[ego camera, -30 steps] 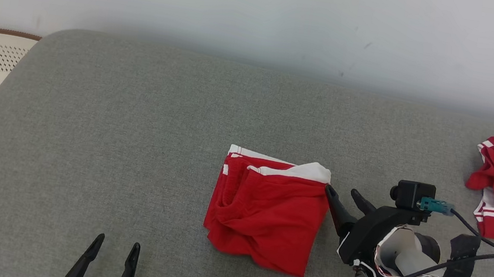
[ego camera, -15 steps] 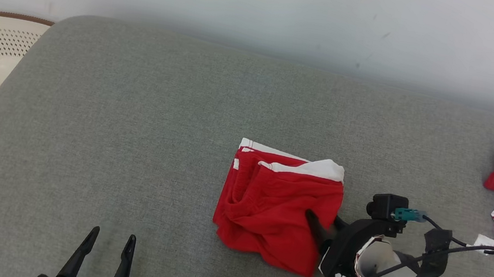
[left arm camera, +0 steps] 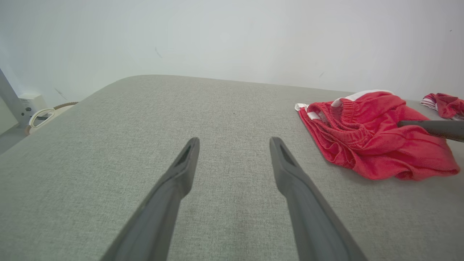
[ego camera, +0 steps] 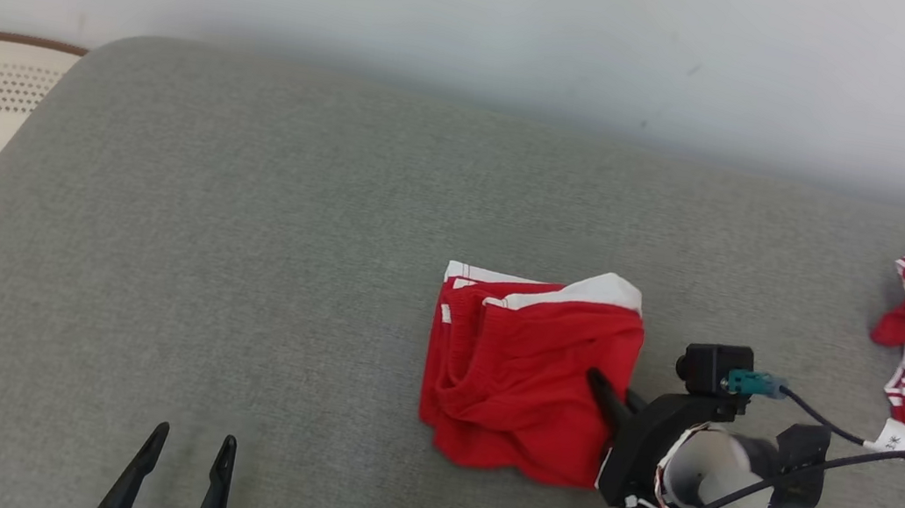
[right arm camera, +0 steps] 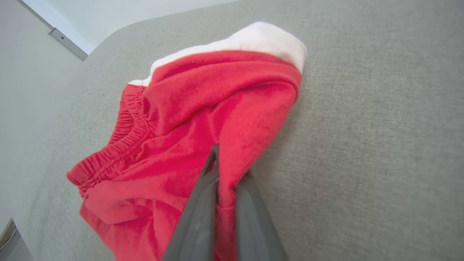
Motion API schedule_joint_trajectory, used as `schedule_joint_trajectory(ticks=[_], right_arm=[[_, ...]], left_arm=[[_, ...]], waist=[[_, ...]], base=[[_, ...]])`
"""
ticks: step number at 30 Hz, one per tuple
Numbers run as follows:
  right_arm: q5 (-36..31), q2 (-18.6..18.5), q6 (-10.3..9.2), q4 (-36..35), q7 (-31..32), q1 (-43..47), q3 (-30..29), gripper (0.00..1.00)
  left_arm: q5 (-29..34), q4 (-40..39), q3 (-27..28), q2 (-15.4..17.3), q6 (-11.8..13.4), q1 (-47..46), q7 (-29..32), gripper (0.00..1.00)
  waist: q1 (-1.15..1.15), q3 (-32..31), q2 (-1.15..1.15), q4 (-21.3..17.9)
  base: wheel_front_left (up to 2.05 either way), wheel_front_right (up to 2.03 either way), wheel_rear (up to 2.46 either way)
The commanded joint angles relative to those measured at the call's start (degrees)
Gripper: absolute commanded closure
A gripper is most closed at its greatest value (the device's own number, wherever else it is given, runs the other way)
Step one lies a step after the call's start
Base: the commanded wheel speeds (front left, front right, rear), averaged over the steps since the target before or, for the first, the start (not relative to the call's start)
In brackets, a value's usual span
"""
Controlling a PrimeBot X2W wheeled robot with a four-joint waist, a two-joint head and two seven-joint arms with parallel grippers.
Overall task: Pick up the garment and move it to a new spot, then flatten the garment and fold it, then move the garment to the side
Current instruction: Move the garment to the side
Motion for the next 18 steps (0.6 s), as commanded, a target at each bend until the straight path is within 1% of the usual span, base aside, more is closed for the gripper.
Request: schedule_joint_trajectory(ticks=[1, 8, 9, 10, 18], right_arm=[[-1.2, -1.3, 0.02, -0.3, -0.8, -1.1, 1.0, 1.0], [-5.7, -6.9, 0.02, -1.1, -0.3, -5.4, 5.0, 1.0], [-5.7, -6.9, 0.02, -1.1, -0.3, -5.4, 5.0, 1.0], [-6.2, -7.7, 0.02, -1.2, -0.1, -6.1, 5.5, 1.0], [-9.8, -13.9, 0.02, -3.9, 3.2, -13.3, 9.0, 1.0]], left_arm=[[-0.2, -0.2, 0.3, 0.0, 0.2, 0.9, -0.4, 0.0], [0.4, -1.0, 1.0, 0.0, 0.0, 1.0, -0.3, 0.0], [0.4, -1.0, 1.0, 0.0, 0.0, 1.0, -0.3, 0.0], [0.5, -1.1, 1.1, 0.0, -0.1, 0.9, -0.3, 0.0], [1.1, -2.2, 2.7, 0.7, -0.4, -0.3, -0.3, 0.0]], waist=[[0.0, -0.7, 0.0, -1.6], [0.0, -0.3, 0.0, -5.6], [0.0, -0.3, 0.0, -5.6], [0.0, -0.1, 0.0, -6.1], [0.0, 2.8, 0.0, -10.6]], base=[[0.0, 0.0, 0.0], [0.0, 0.0, 0.0], [0.0, 0.0, 0.0], [0.0, 0.0, 0.0], [0.0, 0.0, 0.0]])
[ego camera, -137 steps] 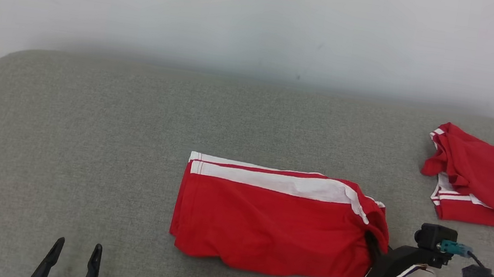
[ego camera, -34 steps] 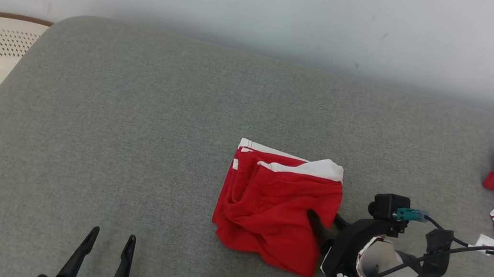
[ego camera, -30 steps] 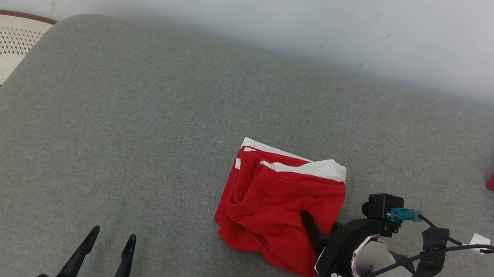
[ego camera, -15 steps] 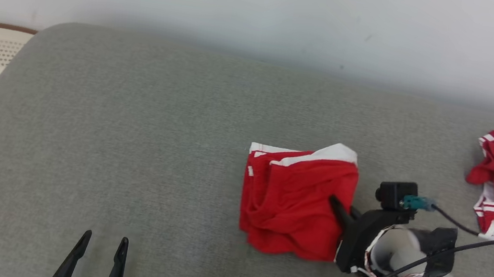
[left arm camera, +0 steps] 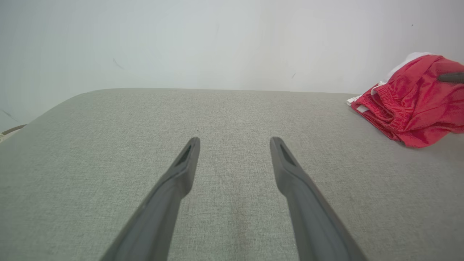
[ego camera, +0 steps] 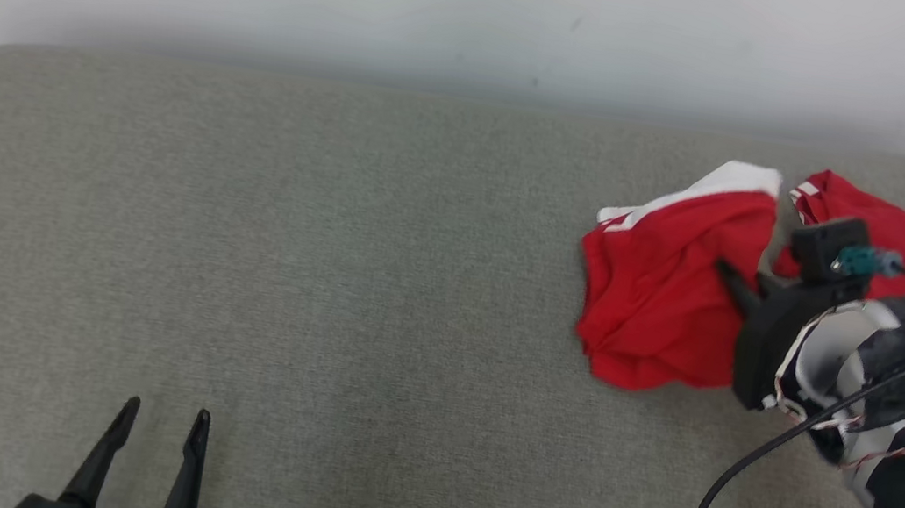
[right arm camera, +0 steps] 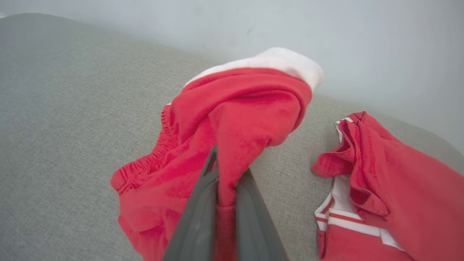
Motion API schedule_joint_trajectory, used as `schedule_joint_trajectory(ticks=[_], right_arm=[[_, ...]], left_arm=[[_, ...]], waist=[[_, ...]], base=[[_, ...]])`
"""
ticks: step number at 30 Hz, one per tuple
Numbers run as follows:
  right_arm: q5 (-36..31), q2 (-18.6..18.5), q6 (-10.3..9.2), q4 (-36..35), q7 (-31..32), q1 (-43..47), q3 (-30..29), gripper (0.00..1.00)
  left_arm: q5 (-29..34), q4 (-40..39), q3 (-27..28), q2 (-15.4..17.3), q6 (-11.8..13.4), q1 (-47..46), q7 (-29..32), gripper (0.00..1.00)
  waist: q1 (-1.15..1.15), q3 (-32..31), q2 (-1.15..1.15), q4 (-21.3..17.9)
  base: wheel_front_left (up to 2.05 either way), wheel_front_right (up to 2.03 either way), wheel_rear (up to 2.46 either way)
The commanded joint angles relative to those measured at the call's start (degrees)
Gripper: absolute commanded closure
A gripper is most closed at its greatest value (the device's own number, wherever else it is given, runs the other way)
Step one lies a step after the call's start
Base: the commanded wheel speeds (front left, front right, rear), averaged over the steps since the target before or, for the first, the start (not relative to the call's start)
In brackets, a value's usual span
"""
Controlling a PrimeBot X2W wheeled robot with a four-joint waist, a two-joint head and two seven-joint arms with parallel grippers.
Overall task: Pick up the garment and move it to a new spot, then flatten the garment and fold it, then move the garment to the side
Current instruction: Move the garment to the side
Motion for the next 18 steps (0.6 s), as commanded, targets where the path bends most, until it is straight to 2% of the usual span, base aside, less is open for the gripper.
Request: schedule_joint_trajectory(ticks=[1, 9, 18], right_arm=[[-0.6, -0.4, 0.02, -0.6, 0.2, -1.4, 0.4, 1.0], [-3.8, -6.4, 0.02, -2.0, 4.0, -10.3, 1.8, 1.0], [-3.7, -12.6, 0.0, -4.0, 7.9, -15.6, 2.1, 1.0]], left_arm=[[0.3, -0.3, 0.5, 0.5, 0.0, -0.6, -0.3, 0.0], [1.2, -2.6, 1.9, 2.2, -0.5, -3.1, -0.3, 0.0], [1.9, -5.8, 3.1, 3.6, -0.2, -3.7, -0.3, 0.0]], waist=[[0.0, 2.1, -0.01, -2.1], [0.0, 7.2, -0.01, -4.3], [0.0, 11.1, -0.01, -5.3]], base=[[0.0, 0.0, 0.0], [0.0, 0.0, 0.0], [0.0, 0.0, 0.0]])
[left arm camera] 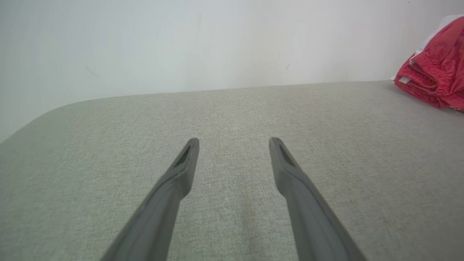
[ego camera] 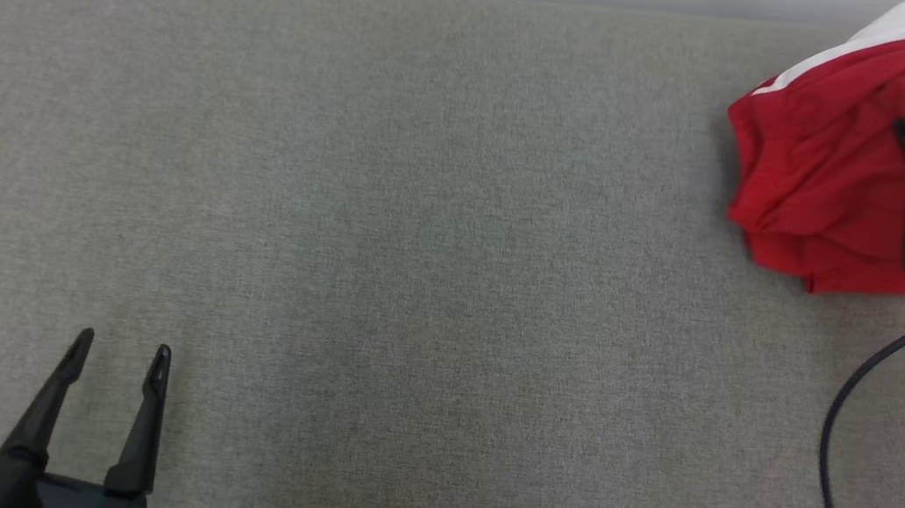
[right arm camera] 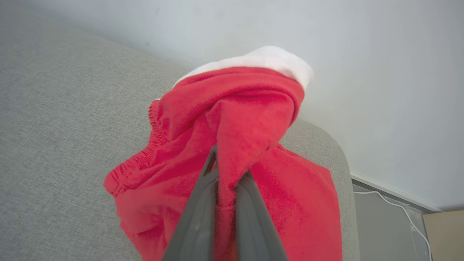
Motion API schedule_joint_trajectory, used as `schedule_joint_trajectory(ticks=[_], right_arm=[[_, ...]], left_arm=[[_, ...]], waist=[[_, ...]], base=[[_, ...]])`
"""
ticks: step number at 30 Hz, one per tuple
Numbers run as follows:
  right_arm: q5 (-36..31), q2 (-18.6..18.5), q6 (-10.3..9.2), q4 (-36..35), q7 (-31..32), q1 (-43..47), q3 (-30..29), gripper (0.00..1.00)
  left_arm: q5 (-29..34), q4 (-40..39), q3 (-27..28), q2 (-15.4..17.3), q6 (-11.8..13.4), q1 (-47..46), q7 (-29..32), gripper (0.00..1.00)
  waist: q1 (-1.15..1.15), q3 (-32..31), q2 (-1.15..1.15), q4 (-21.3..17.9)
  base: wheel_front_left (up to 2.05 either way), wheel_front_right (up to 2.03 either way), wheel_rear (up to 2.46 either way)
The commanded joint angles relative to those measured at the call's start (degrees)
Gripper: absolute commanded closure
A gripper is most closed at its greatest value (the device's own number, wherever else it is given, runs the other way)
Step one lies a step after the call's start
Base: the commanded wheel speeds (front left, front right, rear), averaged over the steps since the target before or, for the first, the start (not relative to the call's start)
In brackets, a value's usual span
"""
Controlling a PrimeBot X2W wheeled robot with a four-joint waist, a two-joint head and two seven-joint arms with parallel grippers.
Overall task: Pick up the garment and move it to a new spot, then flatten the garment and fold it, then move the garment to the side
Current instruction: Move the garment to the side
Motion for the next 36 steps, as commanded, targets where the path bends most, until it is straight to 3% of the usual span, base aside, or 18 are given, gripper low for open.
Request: schedule_joint_trajectory(ticks=[1, 11, 16, 28, 29, 30, 31, 32, 36], right_arm=[[0.7, -0.7, -0.02, -0.4, 0.5, -1.0, 0.1, 1.0], [2.2, -7.5, -0.03, -2.4, 3.1, -4.7, 0.1, 1.0], [1.2, -9.2, -0.03, -3.2, 4.0, -5.9, 0.1, 1.0], [-0.7, -9.3, -0.03, -0.1, 3.7, -7.8, 0.1, 1.0], [-1.4, -9.1, -0.03, 0.4, 3.5, -7.9, 0.1, 0.79], [-2.1, -8.8, -0.03, 0.8, 3.6, -7.9, 0.1, 0.35], [-2.7, -8.7, -0.03, 1.1, 3.9, -7.6, 0.1, 0.04], [-2.9, -8.7, -0.03, 1.6, 3.9, -7.7, 0.1, 0.0], [-3.5, -8.3, -0.03, 3.2, 4.8, -7.7, 0.1, 0.0]], left_arm=[[0.6, -0.5, 0.5, 0.6, 0.0, -0.4, -0.3, 0.0], [0.9, -3.7, 1.3, 1.9, 0.8, 0.0, -0.3, 0.0], [1.0, -4.4, 1.5, 2.4, 0.9, -0.4, -0.3, 0.0], [1.0, -4.9, 1.4, 3.1, 1.2, -1.1, -0.3, 0.0], [1.0, -4.8, 1.4, 3.1, 1.3, -1.1, -0.3, 0.0], [0.9, -4.7, 1.4, 3.1, 1.3, -1.2, -0.3, 0.0], [0.9, -4.7, 1.4, 3.1, 1.4, -1.1, -0.3, 0.0], [0.9, -4.6, 1.4, 3.0, 1.5, -1.0, -0.3, 0.0], [0.7, -4.3, 1.2, 2.9, 1.5, -1.1, -0.3, 0.0]], waist=[[-0.02, 1.5, -0.01, -0.8], [-0.02, 4.8, -0.01, -2.1], [-0.02, 6.1, -0.01, -2.4], [-0.02, 8.2, -0.01, -2.5], [-0.02, 8.2, -0.01, -2.4], [-0.02, 8.3, -0.01, -2.4], [-0.02, 8.2, -0.01, -2.3], [-0.02, 8.2, -0.01, -2.3], [-0.02, 8.1, -0.01, -2.0]], base=[[0.0, 0.0, 0.0], [0.0, 0.0, 0.0], [0.0, 0.0, 0.0], [0.0, 0.0, 0.0], [0.0, 0.0, 0.0], [0.0, 0.0, 0.0], [0.0, 0.0, 0.0], [0.0, 0.0, 0.0], [0.0, 0.0, 0.0]])
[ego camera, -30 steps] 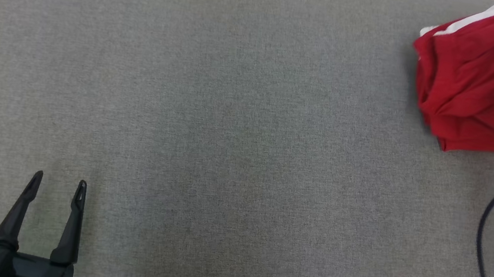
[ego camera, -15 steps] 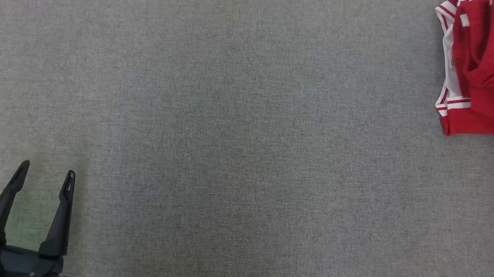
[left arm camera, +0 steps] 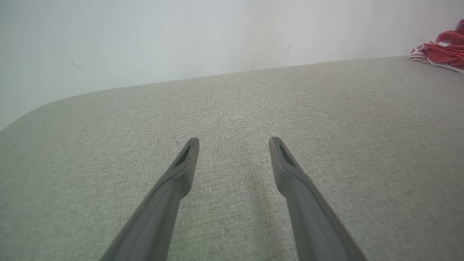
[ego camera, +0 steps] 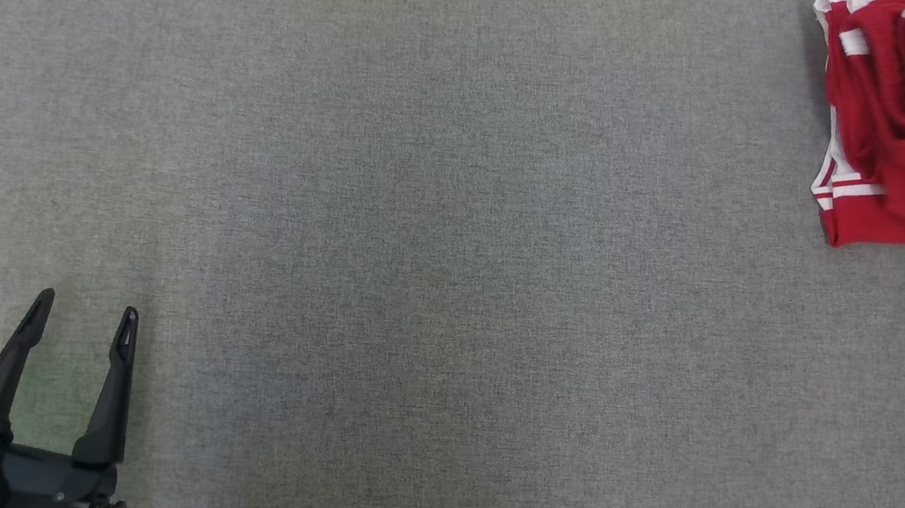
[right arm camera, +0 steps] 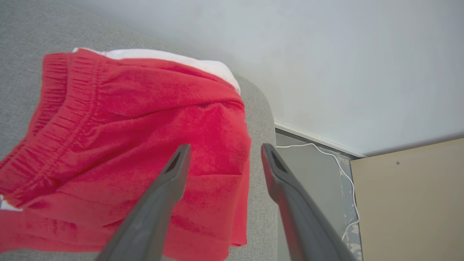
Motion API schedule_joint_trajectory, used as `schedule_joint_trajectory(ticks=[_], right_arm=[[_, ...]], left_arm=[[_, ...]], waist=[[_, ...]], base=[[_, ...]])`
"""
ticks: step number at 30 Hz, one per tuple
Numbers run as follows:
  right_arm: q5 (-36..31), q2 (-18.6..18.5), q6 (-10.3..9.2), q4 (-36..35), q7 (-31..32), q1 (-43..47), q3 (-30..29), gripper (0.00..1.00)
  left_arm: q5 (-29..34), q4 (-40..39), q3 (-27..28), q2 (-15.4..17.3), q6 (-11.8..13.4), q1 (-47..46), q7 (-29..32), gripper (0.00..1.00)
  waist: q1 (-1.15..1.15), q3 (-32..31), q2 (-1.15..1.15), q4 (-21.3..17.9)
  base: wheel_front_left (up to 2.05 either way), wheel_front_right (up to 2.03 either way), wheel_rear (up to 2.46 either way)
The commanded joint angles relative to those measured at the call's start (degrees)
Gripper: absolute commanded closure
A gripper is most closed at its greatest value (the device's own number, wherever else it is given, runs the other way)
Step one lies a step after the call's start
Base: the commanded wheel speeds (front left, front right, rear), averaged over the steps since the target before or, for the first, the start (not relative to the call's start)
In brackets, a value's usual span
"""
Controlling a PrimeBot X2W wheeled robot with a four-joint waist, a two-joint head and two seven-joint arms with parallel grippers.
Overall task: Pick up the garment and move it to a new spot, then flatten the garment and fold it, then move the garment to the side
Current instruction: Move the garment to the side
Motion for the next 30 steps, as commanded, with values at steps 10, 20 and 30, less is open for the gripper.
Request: schedule_joint_trajectory(ticks=[10, 20, 30], right_arm=[[3.2, 3.0, -0.04, 1.9, -5.1, -0.2, -2.1, 0.0], [10.8, 8.8, -0.04, 2.9, -21.3, 7.7, -7.8, 0.0], [10.6, 12.9, -0.04, -0.2, -24.9, 16.1, -14.4, 0.0]], left_arm=[[-1.3, 1.4, 0.2, -0.7, 0.4, 0.6, -0.3, 0.0], [-2.0, 2.9, 0.2, -2.2, 0.5, 3.0, -0.3, 0.0], [-2.7, 4.0, 0.9, -3.2, 0.5, 5.6, -0.3, 0.0]], waist=[[0.0, -3.2, 0.0, 0.4], [0.0, -10.3, 0.0, 0.4], [0.0, -16.6, 0.0, 0.0]], base=[[0.0, 0.0, 0.0], [0.0, 0.0, 0.0], [0.0, 0.0, 0.0]])
